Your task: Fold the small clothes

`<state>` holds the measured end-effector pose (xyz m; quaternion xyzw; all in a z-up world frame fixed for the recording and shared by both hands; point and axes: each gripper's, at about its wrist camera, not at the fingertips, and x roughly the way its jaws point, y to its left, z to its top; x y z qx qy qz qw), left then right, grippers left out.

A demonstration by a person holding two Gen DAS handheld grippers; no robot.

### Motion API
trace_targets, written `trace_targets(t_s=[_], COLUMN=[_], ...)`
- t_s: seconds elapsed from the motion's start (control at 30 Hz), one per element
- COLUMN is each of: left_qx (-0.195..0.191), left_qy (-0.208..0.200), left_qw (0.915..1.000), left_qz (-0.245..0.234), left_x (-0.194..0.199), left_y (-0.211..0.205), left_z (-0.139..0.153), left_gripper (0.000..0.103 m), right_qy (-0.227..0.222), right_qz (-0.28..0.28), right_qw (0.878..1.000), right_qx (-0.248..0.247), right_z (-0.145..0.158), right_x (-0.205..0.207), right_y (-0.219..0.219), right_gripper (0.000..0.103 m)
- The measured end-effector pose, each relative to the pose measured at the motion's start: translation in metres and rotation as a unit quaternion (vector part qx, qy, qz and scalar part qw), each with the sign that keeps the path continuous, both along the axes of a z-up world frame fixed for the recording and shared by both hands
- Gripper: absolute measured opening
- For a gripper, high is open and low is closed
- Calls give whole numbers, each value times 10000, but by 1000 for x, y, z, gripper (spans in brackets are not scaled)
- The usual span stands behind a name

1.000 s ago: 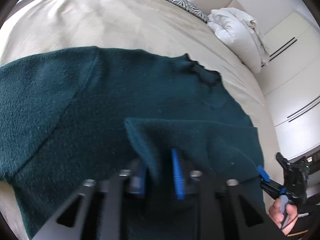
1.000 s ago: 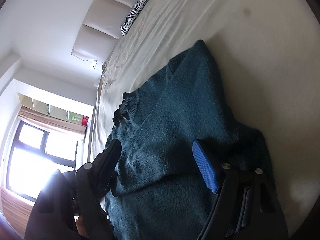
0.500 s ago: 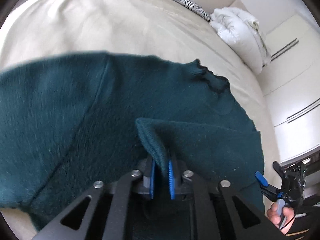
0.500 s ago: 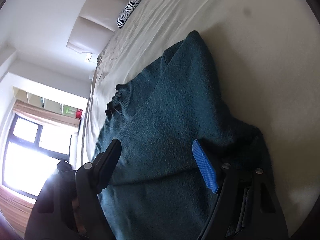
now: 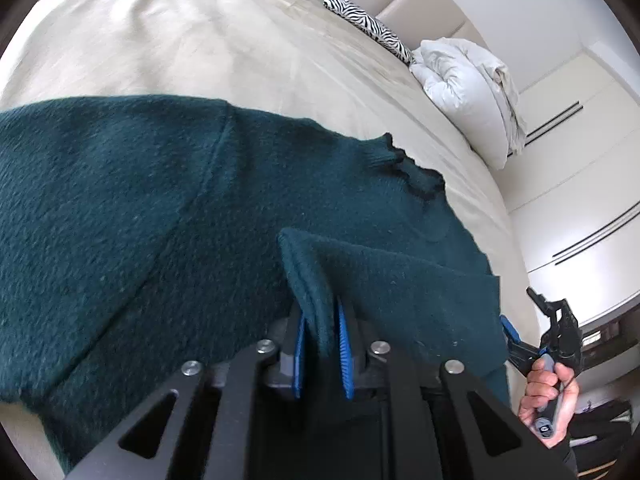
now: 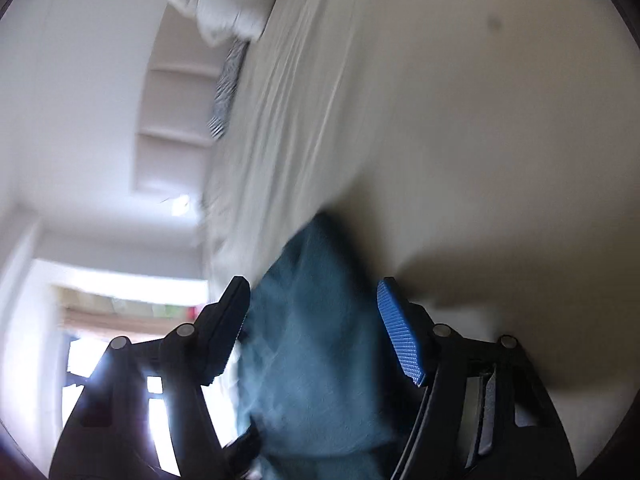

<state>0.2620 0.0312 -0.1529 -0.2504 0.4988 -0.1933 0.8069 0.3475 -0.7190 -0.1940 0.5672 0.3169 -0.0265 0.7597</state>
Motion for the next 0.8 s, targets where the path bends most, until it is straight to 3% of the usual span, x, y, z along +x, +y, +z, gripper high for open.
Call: trace_targets(t_s=[0.03, 0.1, 0.17, 0.27, 0.37, 0.47, 0.57, 0.63, 0.73, 0.8], left_qx=[-71, -181, -487, -955, -1463, -2038, -2649, -3018, -3210, -3188], left_qy=[-30, -129, -295, -404, -370, -237, -152, -177, -265, -340], left_qw=[9999, 9994, 9967, 9897, 9733, 9384, 8862, 8609, 8281, 8145], left_qz=[67, 262, 577, 984, 1728, 2780, 3798, 4091, 4587, 4835], left_x=[-4, -17, -42, -79, -121, -165, -205, -215, -219, -213], left_y=[5, 19, 44, 89, 158, 236, 301, 323, 348, 364], left_z=[3, 14, 26, 33, 30, 13, -11, -22, -30, -33], left_gripper=[31, 59, 74, 76, 76, 76, 74, 70, 68, 65], right_qy=[-8, -200, -317, -576, -625, -734, -839, -850, -854, -848], right_qz=[-16, 36, 124, 341, 669, 1105, 1384, 1497, 1671, 1758], right_qw=[9999, 9997, 9993, 9977, 9958, 9912, 9868, 9851, 9822, 9805], right_qx=[-123, -160, -135, -89, -76, -33, -53, -58, -118, -240], right_z=[6, 17, 24, 32, 40, 49, 61, 70, 82, 90], right_x=[-2, -10, -20, -40, -59, -80, -91, -92, -88, -89], right_y=[-1, 0, 5, 25, 56, 97, 127, 147, 174, 186], right_gripper=[69, 70, 71, 71, 72, 72, 72, 72, 72, 72])
